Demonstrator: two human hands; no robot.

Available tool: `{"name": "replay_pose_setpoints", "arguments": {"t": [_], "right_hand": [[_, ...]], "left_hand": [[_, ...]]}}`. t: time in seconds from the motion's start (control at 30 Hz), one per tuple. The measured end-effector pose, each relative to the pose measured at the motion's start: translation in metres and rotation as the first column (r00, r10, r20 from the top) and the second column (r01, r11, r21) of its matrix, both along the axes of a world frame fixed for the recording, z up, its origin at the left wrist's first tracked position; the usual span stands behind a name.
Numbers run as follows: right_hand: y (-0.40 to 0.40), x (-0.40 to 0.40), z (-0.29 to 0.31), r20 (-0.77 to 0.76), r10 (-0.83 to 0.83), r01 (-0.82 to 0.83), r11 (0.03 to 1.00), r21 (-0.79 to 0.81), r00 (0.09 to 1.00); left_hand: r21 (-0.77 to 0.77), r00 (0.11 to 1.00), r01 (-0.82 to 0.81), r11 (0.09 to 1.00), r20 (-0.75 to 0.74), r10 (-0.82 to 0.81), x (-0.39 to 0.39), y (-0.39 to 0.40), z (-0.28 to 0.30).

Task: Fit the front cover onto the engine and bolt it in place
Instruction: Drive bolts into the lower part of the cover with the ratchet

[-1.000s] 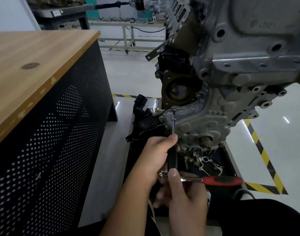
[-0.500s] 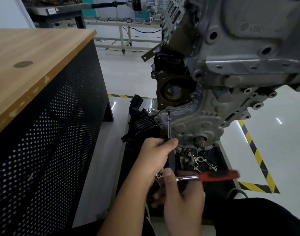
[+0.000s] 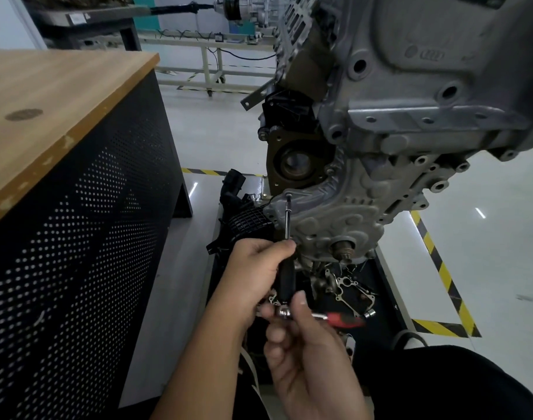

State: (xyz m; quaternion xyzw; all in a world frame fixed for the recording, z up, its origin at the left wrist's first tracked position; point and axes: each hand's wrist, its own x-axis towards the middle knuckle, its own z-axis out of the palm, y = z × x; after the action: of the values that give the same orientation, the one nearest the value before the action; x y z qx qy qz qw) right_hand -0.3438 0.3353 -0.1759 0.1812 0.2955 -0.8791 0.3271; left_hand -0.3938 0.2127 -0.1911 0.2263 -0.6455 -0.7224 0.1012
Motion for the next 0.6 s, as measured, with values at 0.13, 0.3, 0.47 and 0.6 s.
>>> {"name": "replay_pose_setpoints", "arguments": {"t": [0.13,0.3,0.47,0.6], "right_hand": [[0.005,-0.002,-0.016,-0.536,0.177,0.321,0.633,0.704,0.825],[0.022,-0.01,-0.01,0.3,0.131,0.046,0.855,-0.516,0.945],[0.0,0.002,-0.016,-0.04,0.012,-0.01,0.999,0.046,0.999],[0.01,-0.006,-0.035,-0.641,0.346,0.455,0.483,0.748,0.685]], "left_hand": [[-0.152,1.0,-0.004,0.988,0.004,0.005,0.001,0.012,-0.003],[0.222,0.971,0.215,0.951,0.052,-0.232,0.004,0.016,0.007],[0.0,0.992,0.074,0.997,0.102,-0.074,0.0,0.012,0.003],[-0.125,0.994,0.068,0.99,0.092,-0.057,-0.001,0.02,0.001]]}}
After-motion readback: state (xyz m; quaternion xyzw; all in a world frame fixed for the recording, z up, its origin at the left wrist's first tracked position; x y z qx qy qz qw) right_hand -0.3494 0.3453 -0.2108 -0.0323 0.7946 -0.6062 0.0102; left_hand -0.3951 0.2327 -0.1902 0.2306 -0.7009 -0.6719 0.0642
